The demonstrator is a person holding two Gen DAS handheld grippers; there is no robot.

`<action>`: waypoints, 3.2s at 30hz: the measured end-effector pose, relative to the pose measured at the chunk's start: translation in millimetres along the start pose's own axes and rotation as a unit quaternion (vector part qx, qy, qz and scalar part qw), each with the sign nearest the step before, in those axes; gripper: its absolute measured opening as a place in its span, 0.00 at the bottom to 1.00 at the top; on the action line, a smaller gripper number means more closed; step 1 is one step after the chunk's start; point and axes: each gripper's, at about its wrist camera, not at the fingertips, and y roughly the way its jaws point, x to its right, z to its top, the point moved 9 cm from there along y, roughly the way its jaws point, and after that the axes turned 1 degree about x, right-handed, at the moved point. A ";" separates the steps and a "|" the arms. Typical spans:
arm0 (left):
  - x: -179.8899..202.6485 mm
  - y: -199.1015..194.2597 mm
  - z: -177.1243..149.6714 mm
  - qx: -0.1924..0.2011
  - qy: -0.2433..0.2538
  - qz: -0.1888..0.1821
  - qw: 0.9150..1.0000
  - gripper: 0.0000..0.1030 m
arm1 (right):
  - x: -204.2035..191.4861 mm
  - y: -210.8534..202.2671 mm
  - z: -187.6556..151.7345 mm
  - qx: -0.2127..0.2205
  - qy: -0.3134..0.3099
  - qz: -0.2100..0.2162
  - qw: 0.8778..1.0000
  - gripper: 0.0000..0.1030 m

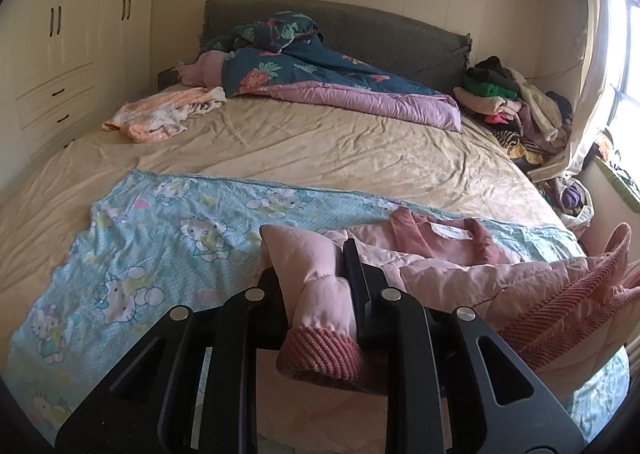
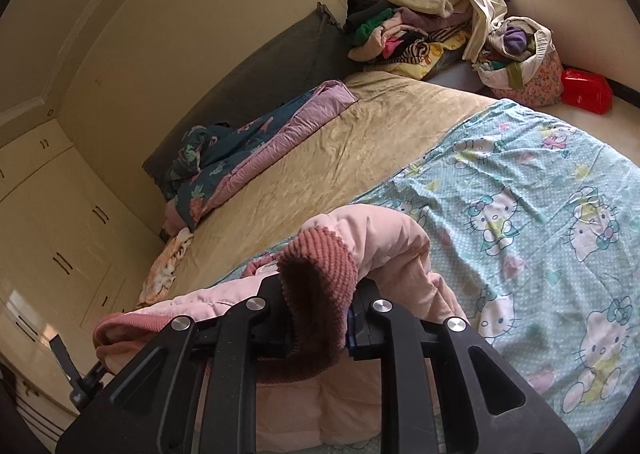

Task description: Fold large clothes

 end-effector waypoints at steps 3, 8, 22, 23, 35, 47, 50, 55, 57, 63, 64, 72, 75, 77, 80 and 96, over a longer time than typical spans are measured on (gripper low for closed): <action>1.5 5.5 -0.4 -0.002 0.005 0.002 1.000 0.15 | -3.2 3.3 1.1 0.002 0.012 0.017 1.000 0.41; 4.6 13.5 0.2 -0.006 0.011 0.001 1.000 0.15 | -16.7 1.0 4.9 0.023 -0.015 0.026 0.999 0.70; 8.2 40.3 -4.6 -0.021 0.018 0.005 1.000 0.24 | -13.4 81.2 -91.3 -0.106 -0.121 -0.028 0.987 0.78; 8.1 42.1 -5.4 -0.023 0.019 0.007 1.000 0.25 | -10.3 87.0 -97.6 -0.115 -0.120 -0.033 0.986 0.78; 8.9 22.8 1.6 0.021 0.050 0.017 0.998 0.91 | 7.1 87.9 -93.8 -0.105 -0.153 -0.068 0.980 0.84; -38.7 51.1 -83.0 -0.075 0.013 -0.023 0.997 0.91 | 74.3 73.7 -75.0 -0.106 -0.200 -0.131 0.965 0.86; -37.8 56.0 -106.9 -0.101 -0.010 -0.070 0.992 0.91 | 83.5 78.9 -81.0 -0.122 -0.198 -0.122 0.965 0.86; -31.8 62.4 -128.6 -0.113 -0.050 -0.107 0.987 0.85 | 86.9 92.6 -91.8 -0.142 -0.194 -0.106 0.965 0.72; -27.6 60.4 -124.5 -0.099 -0.049 -0.106 0.988 0.53 | 81.1 95.2 -96.7 -0.146 -0.195 -0.096 0.965 0.49; -10.6 53.8 -84.7 -0.055 -0.011 -0.075 0.996 0.18 | 52.3 86.3 -74.5 -0.093 -0.193 -0.089 0.973 0.16; -10.1 54.6 -72.8 -0.049 -0.016 -0.072 0.996 0.18 | 48.8 84.0 -63.0 -0.076 -0.176 -0.081 0.978 0.16; -0.2 95.0 -31.6 -0.048 -0.004 -0.025 0.999 0.18 | 63.5 121.0 -31.3 -0.071 -0.103 -0.106 0.986 0.15; -3.7 118.5 -42.0 -0.071 0.001 -0.005 0.997 0.18 | 75.3 138.3 -38.7 -0.087 -0.090 -0.126 0.984 0.15; -6.4 128.8 -48.2 -0.082 0.007 0.009 0.997 0.18 | 77.9 146.9 -42.4 -0.093 -0.094 -0.135 0.982 0.15; -10.9 142.2 -57.5 -0.097 0.001 0.011 0.995 0.18 | 82.1 157.4 -48.3 -0.105 -0.096 -0.141 0.980 0.16; -10.4 142.4 -61.1 -0.107 0.003 0.039 0.993 0.29 | 87.3 151.8 -57.1 -0.123 -0.099 -0.162 0.974 0.47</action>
